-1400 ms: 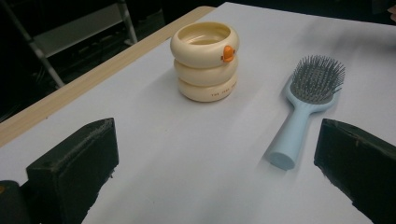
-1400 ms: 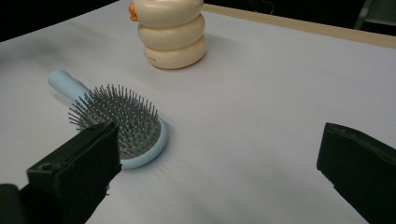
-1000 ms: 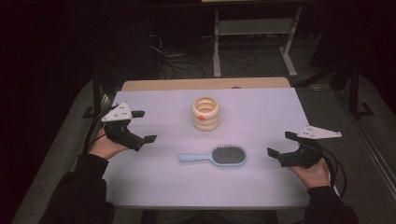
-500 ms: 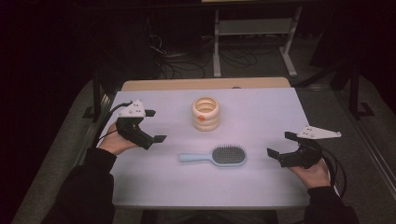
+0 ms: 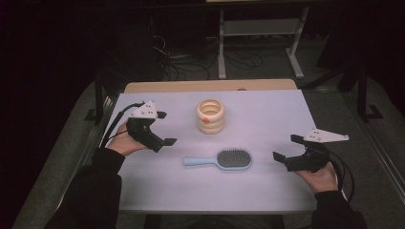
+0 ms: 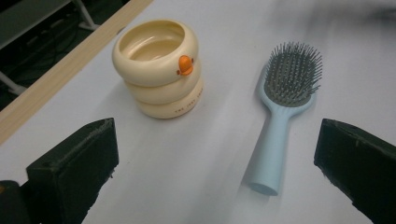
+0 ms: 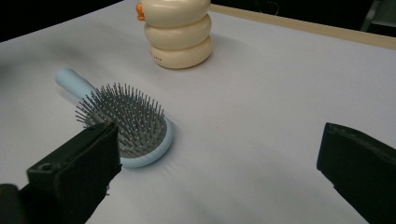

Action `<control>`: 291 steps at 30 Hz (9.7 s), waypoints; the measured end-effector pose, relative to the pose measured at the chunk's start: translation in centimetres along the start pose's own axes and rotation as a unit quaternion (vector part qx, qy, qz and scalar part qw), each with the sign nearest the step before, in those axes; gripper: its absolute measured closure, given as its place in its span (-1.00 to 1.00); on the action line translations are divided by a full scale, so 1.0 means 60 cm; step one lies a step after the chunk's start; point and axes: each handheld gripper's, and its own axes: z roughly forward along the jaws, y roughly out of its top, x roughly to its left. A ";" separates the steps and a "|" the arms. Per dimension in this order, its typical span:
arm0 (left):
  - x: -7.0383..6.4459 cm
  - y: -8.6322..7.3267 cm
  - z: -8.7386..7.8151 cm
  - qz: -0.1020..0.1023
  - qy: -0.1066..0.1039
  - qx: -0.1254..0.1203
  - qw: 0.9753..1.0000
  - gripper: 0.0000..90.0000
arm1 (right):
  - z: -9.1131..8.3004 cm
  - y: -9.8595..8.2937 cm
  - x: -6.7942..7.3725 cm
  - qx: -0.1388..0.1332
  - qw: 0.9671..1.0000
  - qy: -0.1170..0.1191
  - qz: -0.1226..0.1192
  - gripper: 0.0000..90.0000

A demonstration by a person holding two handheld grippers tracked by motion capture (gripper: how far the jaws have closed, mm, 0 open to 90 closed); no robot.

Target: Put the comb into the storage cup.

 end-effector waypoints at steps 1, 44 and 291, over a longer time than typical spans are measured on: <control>-0.001 0.002 0.003 0.000 -0.002 0.000 1.000 -1.00 | 0.000 0.000 0.000 0.000 1.000 0.000 0.000 -1.00; -0.047 0.038 0.117 0.063 -0.079 0.070 0.992 -1.00 | -0.001 0.001 0.004 -0.002 1.000 0.008 -0.005 -1.00; -0.032 0.154 -0.027 0.155 0.040 0.040 0.986 0.56 | 0.123 0.336 0.120 -0.019 0.980 0.199 0.003 -0.71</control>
